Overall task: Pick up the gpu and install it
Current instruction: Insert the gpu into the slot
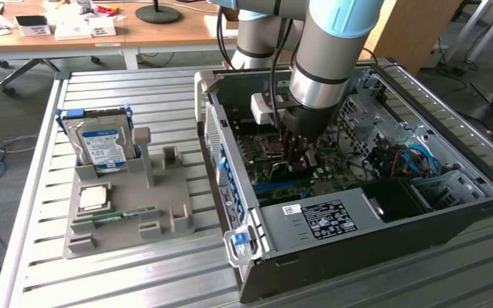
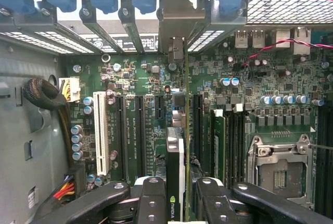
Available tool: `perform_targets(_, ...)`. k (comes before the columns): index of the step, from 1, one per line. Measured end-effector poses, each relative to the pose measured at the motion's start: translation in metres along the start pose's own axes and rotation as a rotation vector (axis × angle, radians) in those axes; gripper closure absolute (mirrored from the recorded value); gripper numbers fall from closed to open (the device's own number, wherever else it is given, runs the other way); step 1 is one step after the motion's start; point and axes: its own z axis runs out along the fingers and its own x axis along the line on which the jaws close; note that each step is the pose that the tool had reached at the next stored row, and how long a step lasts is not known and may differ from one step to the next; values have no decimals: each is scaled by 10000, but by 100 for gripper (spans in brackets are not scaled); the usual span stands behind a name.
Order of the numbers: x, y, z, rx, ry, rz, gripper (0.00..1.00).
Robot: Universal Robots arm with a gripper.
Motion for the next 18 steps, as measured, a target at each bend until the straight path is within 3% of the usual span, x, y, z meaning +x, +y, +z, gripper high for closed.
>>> perform_targets(18, 1, 4, 27, 0, 4, -1, 73)
